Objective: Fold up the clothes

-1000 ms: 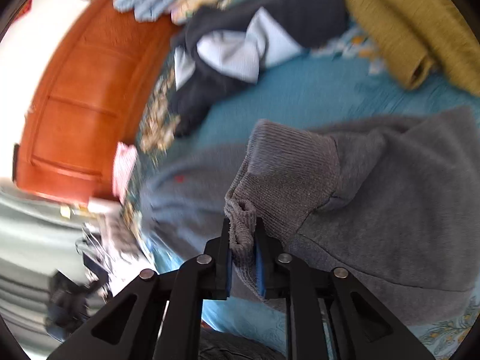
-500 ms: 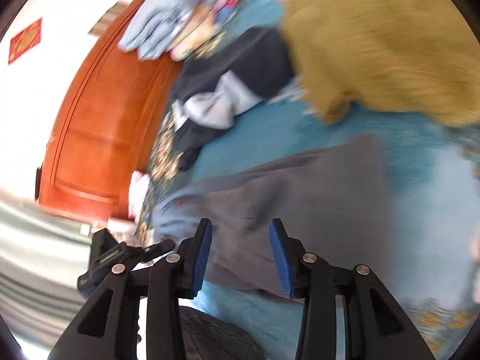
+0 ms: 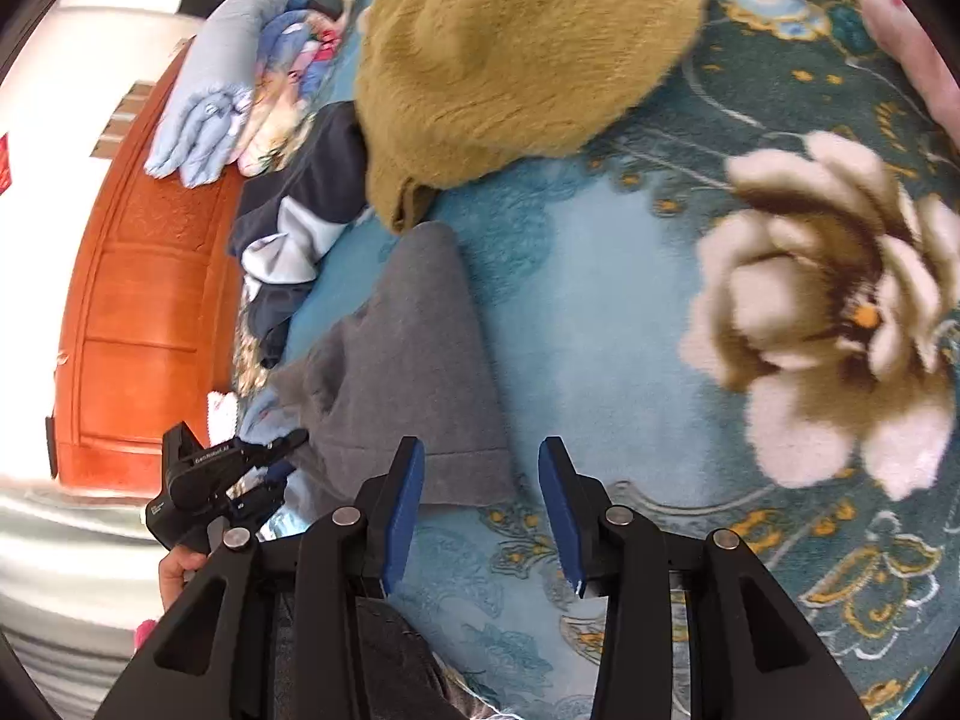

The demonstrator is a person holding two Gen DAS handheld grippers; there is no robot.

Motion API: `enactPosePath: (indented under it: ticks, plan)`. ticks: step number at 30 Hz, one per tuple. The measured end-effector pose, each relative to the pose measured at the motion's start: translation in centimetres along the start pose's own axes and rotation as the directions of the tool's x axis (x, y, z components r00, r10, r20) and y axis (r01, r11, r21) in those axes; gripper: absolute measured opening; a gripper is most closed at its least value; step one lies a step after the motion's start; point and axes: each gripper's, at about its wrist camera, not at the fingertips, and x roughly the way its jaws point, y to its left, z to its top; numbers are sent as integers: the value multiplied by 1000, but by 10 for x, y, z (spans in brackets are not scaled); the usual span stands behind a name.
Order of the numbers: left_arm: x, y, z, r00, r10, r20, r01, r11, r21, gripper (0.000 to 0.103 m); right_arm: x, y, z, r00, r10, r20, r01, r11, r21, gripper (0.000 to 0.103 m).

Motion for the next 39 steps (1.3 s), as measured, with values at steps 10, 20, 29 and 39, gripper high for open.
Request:
enactPosePath:
  ticks: [10, 20, 29, 39]
  plan:
    - [-15, 43, -1, 994, 96, 43, -82, 965, -250, 15, 68, 45, 6, 996, -13, -92, -2, 987, -159, 41]
    - [-18, 52, -5, 998, -52, 33, 60, 952, -299, 26, 113, 30, 9, 979, -124, -161, 104, 986, -129, 41]
    - [-100, 117, 19, 918, -226, 326, 330, 890, -315, 70, 59, 12, 7, 986, -148, -72, 140, 984, -110, 41]
    - [-137, 254, 54, 918, -33, 395, 207, 891, -405, 78, 42, 9, 6, 971, -231, -60, 227, 971, -68, 41]
